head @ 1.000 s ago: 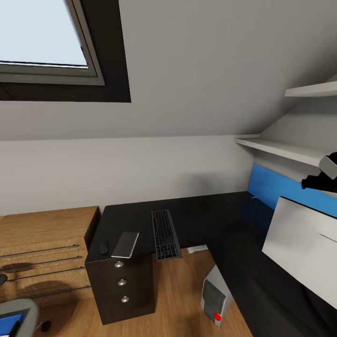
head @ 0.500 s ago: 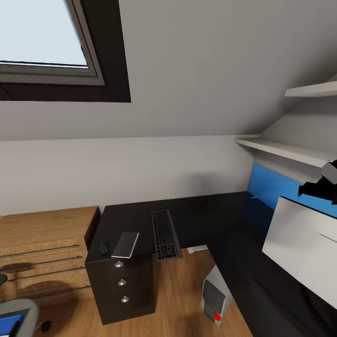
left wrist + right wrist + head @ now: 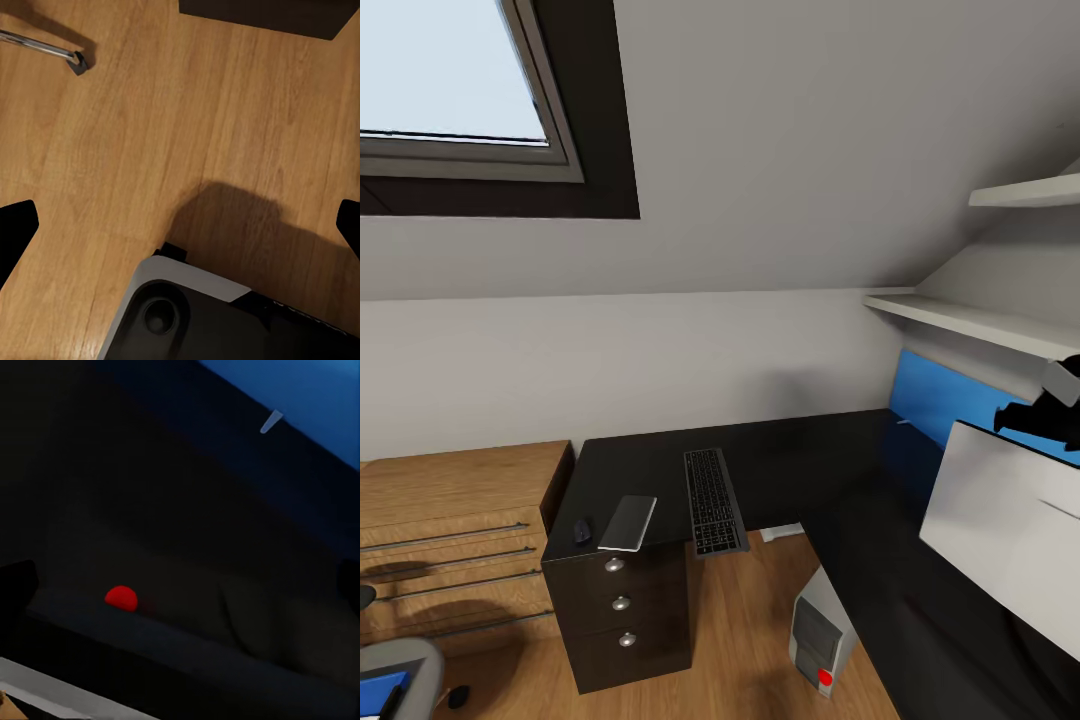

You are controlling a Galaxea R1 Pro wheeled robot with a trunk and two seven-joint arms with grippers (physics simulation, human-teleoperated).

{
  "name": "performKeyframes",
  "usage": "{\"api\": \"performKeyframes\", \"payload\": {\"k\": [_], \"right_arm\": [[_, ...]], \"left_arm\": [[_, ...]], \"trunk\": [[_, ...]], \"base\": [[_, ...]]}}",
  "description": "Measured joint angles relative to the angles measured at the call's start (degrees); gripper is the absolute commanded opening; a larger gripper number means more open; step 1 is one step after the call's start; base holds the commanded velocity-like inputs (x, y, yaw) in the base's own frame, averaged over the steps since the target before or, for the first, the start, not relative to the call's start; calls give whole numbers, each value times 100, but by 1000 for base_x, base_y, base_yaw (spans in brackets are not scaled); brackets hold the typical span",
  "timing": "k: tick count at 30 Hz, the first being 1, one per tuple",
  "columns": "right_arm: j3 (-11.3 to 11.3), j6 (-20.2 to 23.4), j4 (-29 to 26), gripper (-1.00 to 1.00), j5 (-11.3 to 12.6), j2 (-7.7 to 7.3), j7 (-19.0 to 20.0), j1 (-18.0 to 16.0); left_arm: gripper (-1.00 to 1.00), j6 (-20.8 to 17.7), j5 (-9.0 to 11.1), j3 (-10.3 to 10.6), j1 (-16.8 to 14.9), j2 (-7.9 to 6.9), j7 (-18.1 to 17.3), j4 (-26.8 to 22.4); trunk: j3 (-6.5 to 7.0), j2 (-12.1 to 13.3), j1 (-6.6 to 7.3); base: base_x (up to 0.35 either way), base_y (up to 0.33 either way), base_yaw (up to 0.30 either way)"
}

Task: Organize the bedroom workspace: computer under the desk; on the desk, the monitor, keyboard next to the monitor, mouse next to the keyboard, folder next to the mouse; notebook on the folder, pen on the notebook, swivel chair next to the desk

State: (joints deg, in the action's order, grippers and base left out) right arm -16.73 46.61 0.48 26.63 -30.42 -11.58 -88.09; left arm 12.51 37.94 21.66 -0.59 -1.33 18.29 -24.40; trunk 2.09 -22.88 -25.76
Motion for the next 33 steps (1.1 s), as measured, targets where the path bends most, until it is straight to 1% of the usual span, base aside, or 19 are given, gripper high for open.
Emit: {"api": "performKeyframes", "payload": {"k": [26,30,33], "right_arm": [[-12,22,-11,100,-21,9,29,93],[23,30,-13,100,-4,10,31,92],[-20,42,-14,100,-19,9,35,94]], "left_arm": [[100,-8,8,0,0,-1,6,0],[100,-9,8,1,0,-1,-7,0],[100,-9,8,0,0,-1,-15,0]], "trunk": [[0,0,0],[1,1,-3],[0,0,-1]], "base": [[-1,0,0],[-201,0,0],[-119,0,0]]}}
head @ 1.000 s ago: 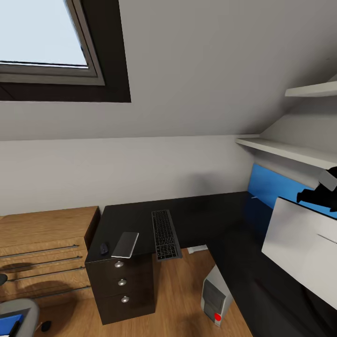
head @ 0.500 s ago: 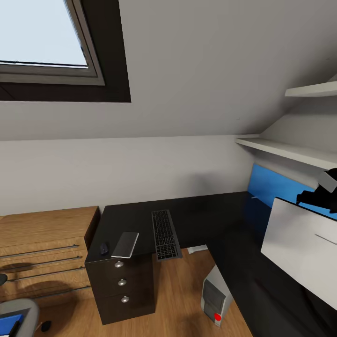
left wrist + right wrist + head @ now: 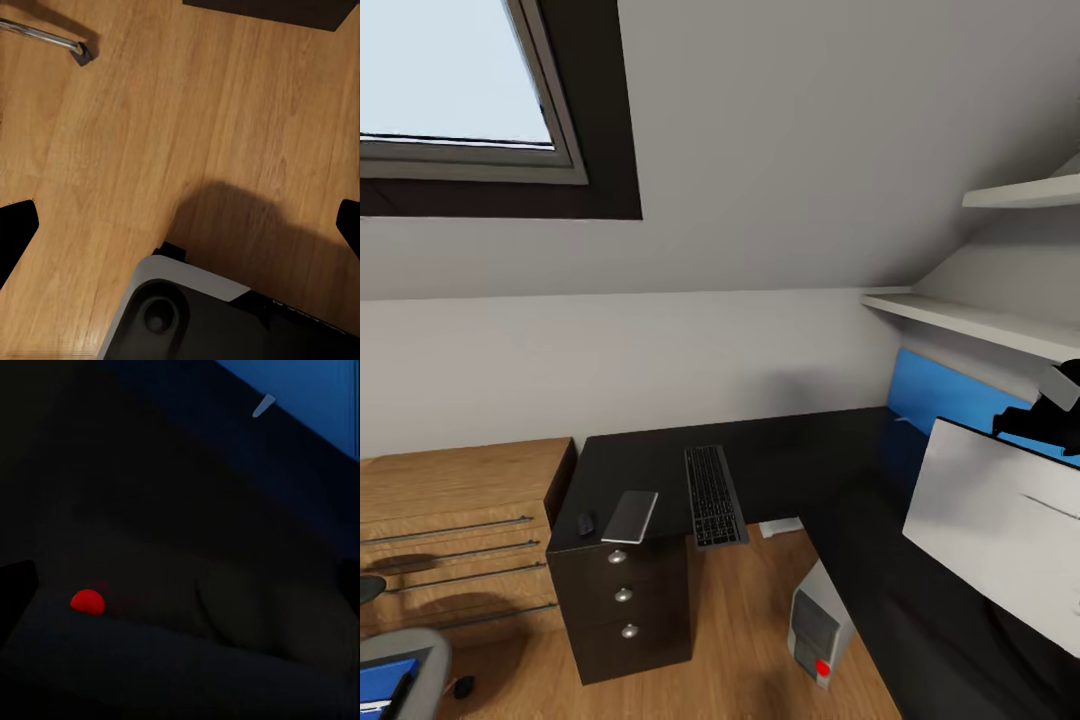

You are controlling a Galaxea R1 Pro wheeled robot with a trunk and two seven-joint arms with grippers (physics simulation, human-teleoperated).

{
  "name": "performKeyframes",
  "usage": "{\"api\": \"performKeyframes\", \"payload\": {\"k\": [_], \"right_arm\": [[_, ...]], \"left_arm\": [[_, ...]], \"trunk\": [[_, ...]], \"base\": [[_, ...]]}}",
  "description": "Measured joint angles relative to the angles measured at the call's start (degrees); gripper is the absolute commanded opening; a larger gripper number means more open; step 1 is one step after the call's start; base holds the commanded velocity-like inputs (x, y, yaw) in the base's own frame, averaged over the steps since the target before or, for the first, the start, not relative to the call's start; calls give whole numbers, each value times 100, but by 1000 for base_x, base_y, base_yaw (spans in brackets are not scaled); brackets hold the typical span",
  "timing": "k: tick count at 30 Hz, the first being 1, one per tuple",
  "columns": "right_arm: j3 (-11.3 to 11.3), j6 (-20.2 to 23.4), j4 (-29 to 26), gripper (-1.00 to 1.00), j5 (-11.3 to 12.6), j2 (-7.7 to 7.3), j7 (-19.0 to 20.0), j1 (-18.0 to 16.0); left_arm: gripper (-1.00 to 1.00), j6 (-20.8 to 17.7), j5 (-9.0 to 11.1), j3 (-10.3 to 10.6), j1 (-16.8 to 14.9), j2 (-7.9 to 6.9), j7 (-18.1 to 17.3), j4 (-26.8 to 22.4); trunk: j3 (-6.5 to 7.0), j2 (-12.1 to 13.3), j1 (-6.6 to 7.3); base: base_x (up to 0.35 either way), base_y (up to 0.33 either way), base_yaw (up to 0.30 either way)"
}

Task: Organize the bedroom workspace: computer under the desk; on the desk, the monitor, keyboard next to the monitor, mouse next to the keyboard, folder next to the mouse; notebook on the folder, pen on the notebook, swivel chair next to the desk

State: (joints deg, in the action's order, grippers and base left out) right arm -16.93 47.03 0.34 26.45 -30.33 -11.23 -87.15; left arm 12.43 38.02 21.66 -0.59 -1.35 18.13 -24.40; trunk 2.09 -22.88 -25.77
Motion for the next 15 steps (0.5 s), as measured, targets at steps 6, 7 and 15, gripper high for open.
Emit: {"api": "performKeyframes", "payload": {"k": [6,7,15], "right_arm": [[15,1,-2,100,4,1,4,-1],[14,3,-6,100,6,2,4,-1],[-2,11,-33,100,-2,11,13,-1]], "left_arm": [[100,0,-2,1,-1,0,-2,2],[100,0,-4,0,0,0,-2,0],[100,0,1,-1,0,0,-2,-1]], "trunk": [[0,0,-1],[0,1,-1],[0,2,-1]], "base": [[-92,0,0],[-70,0,0],[-73,30,0]]}}
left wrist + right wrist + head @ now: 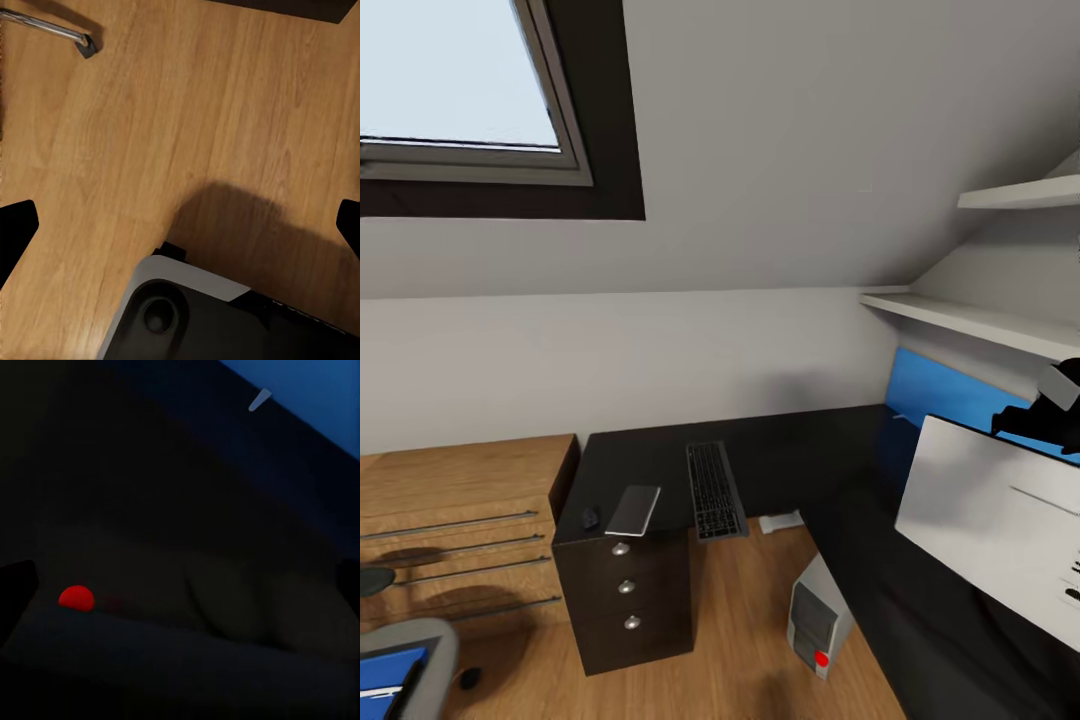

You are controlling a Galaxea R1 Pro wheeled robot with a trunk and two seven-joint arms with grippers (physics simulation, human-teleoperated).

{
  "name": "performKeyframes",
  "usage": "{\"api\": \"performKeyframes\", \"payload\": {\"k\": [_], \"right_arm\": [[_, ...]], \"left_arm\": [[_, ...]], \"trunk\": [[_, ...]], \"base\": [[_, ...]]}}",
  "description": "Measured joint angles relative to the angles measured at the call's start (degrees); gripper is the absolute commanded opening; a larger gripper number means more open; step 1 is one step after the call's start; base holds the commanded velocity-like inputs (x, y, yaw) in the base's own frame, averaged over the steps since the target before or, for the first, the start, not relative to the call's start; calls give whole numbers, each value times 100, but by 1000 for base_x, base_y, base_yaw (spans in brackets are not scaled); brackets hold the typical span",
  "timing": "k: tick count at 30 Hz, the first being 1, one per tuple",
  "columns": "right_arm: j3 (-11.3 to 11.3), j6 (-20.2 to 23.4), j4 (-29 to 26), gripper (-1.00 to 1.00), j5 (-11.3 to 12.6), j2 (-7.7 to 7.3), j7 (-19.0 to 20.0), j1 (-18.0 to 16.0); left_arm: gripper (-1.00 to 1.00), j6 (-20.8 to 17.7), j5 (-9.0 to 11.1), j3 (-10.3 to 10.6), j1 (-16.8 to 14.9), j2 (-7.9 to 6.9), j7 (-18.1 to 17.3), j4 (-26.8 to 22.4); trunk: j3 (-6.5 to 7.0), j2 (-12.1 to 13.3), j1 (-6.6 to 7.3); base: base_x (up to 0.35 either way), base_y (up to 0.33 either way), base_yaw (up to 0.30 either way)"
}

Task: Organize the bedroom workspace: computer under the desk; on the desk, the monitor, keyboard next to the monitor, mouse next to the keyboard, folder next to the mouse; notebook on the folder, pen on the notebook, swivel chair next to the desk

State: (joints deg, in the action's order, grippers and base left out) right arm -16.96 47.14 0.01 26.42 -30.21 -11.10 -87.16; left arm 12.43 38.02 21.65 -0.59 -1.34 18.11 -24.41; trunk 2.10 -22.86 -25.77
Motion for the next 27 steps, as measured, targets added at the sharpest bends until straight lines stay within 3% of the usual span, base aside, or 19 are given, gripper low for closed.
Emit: {"api": "performKeyframes", "payload": {"k": [5,14,27], "right_arm": [[-50,102,-12,100,3,11,41,0],[-63,359,-23,100,-9,24,742,-1],[-58,424,-36,100,-1,25,807,-2]], "left_arm": [[100,0,0,1,0,4,-1,1],[100,0,0,-6,0,0,-1,1],[100,-1,0,-8,0,2,-1,1]], "trunk": [[-1,-1,1],[-1,-1,1],[-1,-2,1]], "base": [[-64,46,0],[-4,100,0],[-31,36,0]]}}
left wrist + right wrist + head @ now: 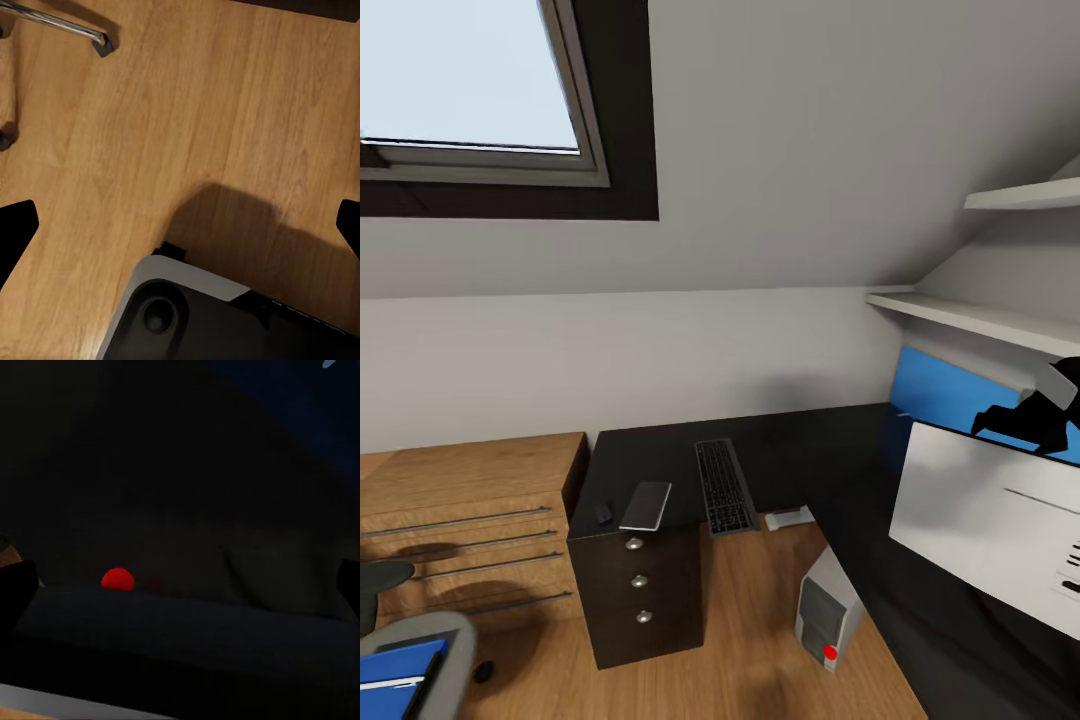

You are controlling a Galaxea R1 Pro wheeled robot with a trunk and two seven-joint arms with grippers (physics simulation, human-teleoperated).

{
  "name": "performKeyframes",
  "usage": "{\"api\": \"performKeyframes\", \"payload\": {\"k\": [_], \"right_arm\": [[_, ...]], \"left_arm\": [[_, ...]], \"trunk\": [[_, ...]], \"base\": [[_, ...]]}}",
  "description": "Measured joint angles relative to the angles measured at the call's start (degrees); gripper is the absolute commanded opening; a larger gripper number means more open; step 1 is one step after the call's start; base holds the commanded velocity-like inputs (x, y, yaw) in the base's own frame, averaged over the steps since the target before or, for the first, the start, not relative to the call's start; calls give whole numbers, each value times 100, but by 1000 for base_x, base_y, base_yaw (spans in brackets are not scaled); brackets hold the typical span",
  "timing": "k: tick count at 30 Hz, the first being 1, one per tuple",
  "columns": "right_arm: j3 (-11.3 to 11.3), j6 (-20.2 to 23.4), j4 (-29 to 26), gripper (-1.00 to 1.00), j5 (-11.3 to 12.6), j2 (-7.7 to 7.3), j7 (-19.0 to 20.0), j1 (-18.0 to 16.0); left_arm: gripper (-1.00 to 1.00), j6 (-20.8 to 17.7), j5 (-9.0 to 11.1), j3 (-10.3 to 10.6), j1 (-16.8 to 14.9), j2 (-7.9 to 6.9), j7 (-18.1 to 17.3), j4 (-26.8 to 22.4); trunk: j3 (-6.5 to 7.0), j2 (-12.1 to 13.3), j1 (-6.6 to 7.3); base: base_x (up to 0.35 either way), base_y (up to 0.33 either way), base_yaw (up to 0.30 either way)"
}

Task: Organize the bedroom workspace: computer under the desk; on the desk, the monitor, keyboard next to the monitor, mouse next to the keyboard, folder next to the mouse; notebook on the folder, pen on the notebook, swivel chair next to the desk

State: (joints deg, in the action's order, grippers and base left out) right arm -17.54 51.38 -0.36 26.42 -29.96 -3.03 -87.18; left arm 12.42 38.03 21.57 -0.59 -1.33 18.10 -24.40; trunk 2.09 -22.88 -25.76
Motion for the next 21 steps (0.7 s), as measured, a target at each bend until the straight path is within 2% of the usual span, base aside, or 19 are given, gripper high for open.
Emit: {"api": "performKeyframes", "payload": {"k": [16,21], "right_arm": [[31,63,-250,100,29,15,56,-1],[30,76,-259,100,36,99,56,-1]], "left_arm": [[100,0,0,9,0,6,0,0],[100,0,8,9,0,13,0,0]], "trunk": [[0,0,0],[0,0,0]], "base": [[0,0,0],[0,0,0]]}}
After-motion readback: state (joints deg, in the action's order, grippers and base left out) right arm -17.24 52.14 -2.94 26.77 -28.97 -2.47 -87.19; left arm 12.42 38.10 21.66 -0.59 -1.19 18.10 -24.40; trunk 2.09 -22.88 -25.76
